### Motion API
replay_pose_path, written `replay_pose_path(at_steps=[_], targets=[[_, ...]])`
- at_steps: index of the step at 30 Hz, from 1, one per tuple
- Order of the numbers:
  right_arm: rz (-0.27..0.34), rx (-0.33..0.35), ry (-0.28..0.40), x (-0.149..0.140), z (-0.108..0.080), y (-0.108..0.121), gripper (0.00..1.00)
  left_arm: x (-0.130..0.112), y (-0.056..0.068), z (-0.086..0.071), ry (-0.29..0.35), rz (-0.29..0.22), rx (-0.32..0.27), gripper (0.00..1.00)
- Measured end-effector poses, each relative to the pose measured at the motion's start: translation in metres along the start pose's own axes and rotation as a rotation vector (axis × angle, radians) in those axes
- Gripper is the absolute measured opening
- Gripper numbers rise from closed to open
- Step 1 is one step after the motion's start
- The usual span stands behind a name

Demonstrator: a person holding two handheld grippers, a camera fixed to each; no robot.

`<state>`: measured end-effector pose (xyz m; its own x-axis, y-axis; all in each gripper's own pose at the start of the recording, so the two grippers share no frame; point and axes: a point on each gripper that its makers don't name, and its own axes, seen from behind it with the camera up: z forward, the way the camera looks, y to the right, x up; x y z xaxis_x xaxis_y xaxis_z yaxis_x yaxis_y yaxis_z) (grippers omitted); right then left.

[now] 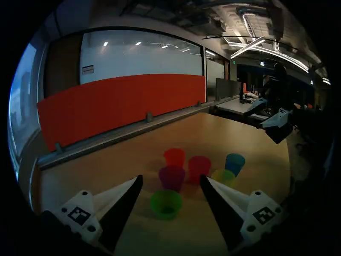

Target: Pour water

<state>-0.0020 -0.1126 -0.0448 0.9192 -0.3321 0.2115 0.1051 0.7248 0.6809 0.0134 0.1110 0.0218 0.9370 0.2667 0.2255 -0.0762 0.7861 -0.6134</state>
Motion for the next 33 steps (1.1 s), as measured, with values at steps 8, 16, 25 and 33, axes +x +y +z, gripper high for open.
replay_pose_path(at_steps=[8,16,25,33], targets=[[-0.006,0.013,-0.055,-0.030,0.013,-0.006,1.00,-0.030,0.004,0.008,-0.060,0.007,-0.012,1.00],[-0.011,0.011,-0.115,-0.061,0.025,-0.006,1.00,-0.063,0.003,0.013,-0.126,0.010,-0.005,1.00],[-0.011,0.019,-0.161,-0.088,0.035,-0.011,1.00,-0.089,0.005,0.019,-0.182,0.009,-0.021,1.00],[-0.020,0.020,-0.192,-0.105,0.040,-0.012,1.00,-0.107,0.003,0.027,-0.223,0.021,-0.022,1.00]])
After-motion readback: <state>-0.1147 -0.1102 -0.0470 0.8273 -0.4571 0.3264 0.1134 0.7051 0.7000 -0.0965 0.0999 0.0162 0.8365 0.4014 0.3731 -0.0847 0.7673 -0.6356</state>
